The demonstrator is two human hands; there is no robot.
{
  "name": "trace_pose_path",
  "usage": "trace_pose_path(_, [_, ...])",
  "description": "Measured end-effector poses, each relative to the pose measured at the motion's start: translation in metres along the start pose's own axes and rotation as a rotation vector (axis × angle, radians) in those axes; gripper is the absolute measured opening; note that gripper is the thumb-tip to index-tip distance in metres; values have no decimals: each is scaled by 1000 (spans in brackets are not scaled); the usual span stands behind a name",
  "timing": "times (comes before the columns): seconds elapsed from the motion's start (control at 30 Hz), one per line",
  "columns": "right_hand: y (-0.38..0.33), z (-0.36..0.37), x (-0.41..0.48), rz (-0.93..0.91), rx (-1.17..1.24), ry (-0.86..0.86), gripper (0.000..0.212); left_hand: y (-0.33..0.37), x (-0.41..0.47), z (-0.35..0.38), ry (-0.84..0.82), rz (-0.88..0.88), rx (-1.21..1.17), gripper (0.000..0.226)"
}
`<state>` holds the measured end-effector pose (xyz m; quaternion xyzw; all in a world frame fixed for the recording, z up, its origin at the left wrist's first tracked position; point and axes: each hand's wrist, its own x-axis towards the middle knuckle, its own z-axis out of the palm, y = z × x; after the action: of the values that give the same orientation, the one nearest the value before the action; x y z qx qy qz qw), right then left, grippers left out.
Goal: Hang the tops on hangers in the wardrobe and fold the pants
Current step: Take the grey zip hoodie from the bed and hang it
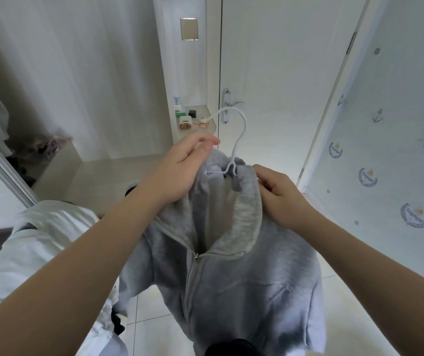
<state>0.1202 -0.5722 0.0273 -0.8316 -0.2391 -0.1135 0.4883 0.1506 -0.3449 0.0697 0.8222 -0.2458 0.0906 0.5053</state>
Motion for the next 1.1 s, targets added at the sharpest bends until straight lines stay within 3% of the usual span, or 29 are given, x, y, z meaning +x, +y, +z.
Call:
trace_pose_path(0.07, [-1, -1, -2, 3, 52, 68, 29, -4, -7, -6, -88, 19, 81, 27])
trace_pose_path(0.17, [0, -6, -6, 24, 49, 120, 41, -14, -16, -16, -193, 116, 424, 39])
trace_pose_path(0.23, [2, -6, -8, 42, 6, 110, 33, -19, -19, -12, -148, 177, 528, 42])
trace_pose_path(0.33, [8, -16, -10, 58, -151, 29, 18, -22, -19, -14, 3, 192, 400, 33])
trace_pose_path(0.47, [23, -42, -19, 117, -230, 32, 19, -33, -16, -45, 255, 13, 207, 17])
trace_pose_path(0.57, [24, -48, -17, 176, -188, -52, 18, -37, -19, -49, 223, -47, 208, 31])
trace_pose_path(0.7, [17, -53, -8, 306, 175, -70, 31, -40, -18, -51, 230, -50, 98, 49])
trace_pose_path(0.8, [15, -46, -5, 282, -19, -190, 22, -45, -14, -59, 277, -88, 38, 50])
trace_pose_path(0.9, [10, -34, 6, 263, -175, -203, 29, -47, -8, -68, 278, -107, 89, 50])
trace_pose_path(1.1, [-7, -30, 34, 209, -21, -128, 37, -38, 6, -93, 304, -137, 126, 20])
